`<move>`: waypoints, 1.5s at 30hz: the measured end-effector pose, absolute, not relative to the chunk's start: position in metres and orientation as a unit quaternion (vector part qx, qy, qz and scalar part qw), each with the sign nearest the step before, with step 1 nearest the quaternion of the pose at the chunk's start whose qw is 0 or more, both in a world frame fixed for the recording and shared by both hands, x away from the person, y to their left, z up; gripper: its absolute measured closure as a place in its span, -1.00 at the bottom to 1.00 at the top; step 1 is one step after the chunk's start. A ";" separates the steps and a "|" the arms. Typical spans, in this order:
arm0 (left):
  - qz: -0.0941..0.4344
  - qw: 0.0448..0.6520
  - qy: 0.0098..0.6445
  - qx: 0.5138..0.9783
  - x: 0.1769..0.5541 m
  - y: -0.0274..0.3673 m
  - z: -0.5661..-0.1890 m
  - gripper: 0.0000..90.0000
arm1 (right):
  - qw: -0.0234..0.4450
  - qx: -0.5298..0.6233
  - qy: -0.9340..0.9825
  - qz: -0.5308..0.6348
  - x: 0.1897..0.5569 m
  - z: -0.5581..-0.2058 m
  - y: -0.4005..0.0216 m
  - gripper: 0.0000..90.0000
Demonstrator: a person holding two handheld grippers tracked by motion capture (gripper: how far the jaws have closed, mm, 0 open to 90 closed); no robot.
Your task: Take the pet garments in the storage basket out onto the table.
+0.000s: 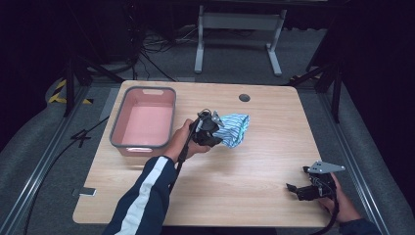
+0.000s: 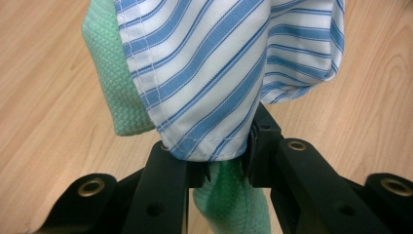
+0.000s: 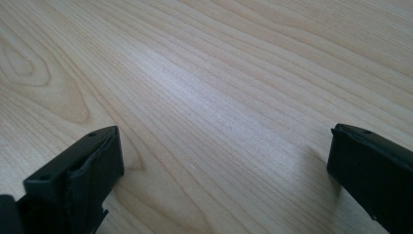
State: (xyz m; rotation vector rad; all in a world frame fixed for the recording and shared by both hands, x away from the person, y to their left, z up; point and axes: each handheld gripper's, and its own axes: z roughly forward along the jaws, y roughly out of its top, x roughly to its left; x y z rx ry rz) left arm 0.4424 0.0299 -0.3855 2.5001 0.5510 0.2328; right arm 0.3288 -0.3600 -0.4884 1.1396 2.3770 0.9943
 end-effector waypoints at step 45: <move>0.076 0.246 0.210 0.943 0.431 0.019 -0.420 -0.19 | 0.161 0.399 0.833 0.348 0.329 -0.488 -0.360 -0.99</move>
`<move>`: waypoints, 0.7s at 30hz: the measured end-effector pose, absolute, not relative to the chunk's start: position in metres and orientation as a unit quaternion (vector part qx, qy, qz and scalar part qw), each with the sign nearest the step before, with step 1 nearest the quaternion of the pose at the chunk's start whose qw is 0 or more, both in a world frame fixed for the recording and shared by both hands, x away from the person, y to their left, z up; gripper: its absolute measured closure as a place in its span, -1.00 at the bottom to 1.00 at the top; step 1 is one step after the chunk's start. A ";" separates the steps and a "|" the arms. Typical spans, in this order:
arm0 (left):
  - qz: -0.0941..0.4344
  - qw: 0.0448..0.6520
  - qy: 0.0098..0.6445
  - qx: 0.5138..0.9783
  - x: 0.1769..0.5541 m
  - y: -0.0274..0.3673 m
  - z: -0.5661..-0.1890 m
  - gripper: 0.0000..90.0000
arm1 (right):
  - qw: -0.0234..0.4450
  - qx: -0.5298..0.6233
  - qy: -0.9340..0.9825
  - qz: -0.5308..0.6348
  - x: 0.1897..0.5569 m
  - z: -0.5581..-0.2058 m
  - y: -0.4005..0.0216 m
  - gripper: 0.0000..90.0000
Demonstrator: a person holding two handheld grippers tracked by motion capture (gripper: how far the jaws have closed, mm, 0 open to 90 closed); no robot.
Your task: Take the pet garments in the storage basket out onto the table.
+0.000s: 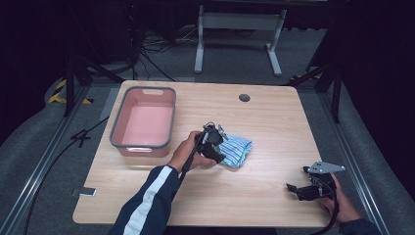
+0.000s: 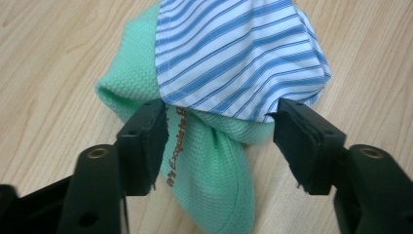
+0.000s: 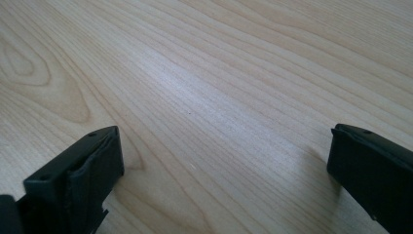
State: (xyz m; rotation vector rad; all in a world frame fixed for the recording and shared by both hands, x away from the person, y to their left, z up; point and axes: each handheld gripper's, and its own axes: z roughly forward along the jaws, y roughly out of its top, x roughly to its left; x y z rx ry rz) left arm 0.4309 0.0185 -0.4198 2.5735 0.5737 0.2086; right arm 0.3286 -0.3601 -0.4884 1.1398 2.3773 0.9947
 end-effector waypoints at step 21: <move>0.108 0.257 0.194 0.940 0.411 0.031 -0.401 -0.43 | 0.161 0.399 0.833 0.348 0.329 -0.488 -0.360 -0.99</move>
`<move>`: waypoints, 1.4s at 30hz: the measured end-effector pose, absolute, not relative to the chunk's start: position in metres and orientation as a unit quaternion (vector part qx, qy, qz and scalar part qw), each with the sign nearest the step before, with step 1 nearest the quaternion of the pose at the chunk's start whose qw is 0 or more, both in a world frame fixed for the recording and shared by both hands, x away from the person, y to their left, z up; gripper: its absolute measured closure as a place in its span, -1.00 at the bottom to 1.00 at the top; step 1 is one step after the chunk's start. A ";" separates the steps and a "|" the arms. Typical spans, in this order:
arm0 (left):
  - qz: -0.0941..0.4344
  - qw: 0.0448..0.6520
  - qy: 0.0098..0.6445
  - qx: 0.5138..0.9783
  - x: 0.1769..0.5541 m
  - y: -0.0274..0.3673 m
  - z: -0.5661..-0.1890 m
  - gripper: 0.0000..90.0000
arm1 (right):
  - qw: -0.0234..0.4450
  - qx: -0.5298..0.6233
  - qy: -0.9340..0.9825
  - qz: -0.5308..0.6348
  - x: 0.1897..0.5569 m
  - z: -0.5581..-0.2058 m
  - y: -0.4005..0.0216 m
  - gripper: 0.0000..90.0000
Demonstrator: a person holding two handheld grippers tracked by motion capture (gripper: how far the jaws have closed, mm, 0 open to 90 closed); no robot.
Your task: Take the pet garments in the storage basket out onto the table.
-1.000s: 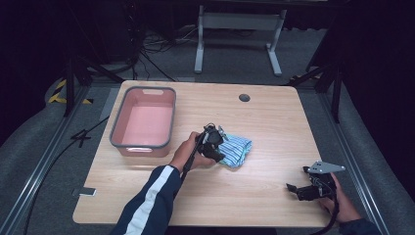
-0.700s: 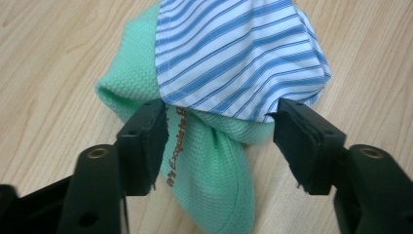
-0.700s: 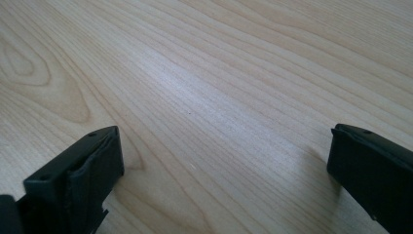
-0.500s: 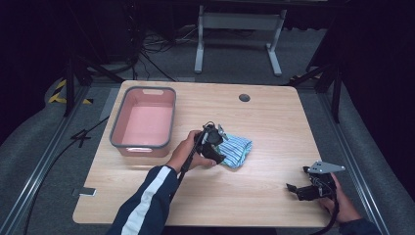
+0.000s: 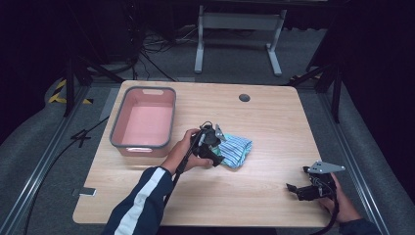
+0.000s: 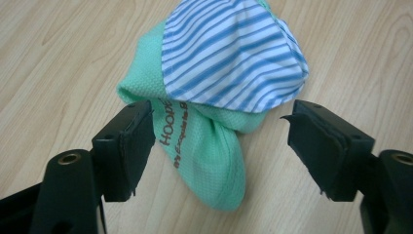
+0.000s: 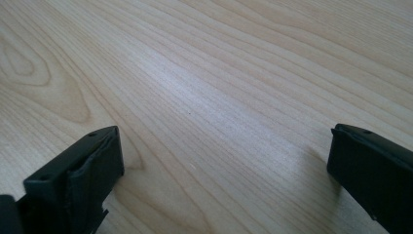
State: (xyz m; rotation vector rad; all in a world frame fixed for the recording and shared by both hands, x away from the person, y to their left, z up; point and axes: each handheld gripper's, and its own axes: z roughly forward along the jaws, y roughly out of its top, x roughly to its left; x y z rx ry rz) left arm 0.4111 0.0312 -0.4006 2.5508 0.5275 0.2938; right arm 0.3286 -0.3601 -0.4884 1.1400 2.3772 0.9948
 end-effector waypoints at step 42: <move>0.141 0.200 0.148 0.958 0.357 0.102 -0.406 -0.46 | 0.161 0.399 0.833 0.348 0.329 -0.488 -0.360 -0.99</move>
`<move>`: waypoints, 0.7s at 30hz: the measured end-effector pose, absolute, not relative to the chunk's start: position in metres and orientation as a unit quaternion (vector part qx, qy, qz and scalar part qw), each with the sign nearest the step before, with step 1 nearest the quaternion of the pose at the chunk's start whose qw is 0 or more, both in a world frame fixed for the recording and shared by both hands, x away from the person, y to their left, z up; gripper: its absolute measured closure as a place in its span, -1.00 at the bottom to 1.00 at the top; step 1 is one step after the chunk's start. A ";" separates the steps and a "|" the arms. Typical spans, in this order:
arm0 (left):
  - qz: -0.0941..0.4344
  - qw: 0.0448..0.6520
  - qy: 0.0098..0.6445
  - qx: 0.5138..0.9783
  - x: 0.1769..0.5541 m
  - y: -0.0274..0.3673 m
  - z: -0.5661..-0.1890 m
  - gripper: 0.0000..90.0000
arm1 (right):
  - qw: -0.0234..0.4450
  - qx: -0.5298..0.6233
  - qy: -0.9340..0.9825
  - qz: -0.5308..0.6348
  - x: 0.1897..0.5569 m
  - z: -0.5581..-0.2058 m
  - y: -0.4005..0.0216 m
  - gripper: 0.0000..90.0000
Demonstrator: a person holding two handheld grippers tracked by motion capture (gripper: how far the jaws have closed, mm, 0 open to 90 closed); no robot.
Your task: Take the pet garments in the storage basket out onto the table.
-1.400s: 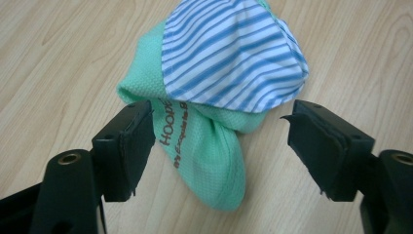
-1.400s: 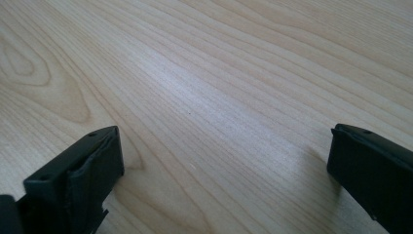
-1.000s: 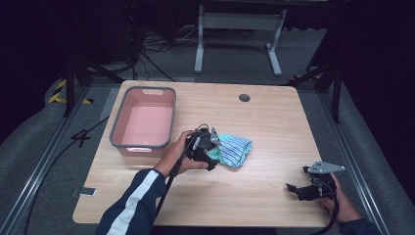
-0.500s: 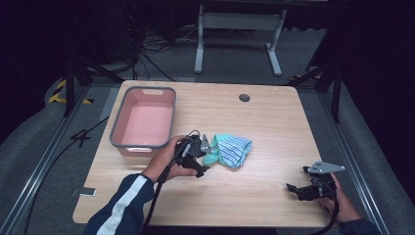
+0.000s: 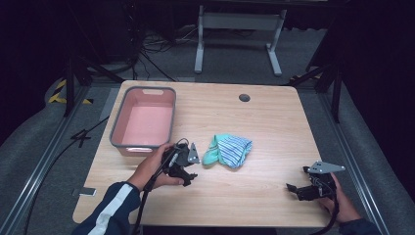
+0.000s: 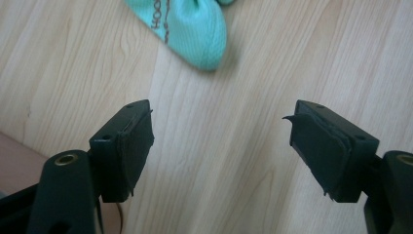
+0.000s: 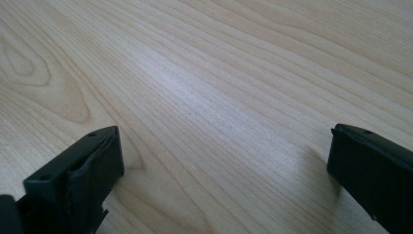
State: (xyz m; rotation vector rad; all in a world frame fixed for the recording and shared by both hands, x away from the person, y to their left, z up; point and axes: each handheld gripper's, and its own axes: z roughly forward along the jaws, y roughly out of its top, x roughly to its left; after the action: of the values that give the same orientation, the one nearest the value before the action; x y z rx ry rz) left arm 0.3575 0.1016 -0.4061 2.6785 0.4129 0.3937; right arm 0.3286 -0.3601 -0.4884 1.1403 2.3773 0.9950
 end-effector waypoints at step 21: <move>0.153 0.184 0.181 0.954 0.337 0.168 -0.430 -0.48 | 0.162 0.400 0.832 0.348 0.328 -0.488 -0.360 -0.99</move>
State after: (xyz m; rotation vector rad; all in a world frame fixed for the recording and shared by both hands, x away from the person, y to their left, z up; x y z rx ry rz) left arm 0.3366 0.1680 -0.4296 2.6892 0.5102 0.4319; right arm 0.3285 -0.3601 -0.4885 1.1413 2.3754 0.9942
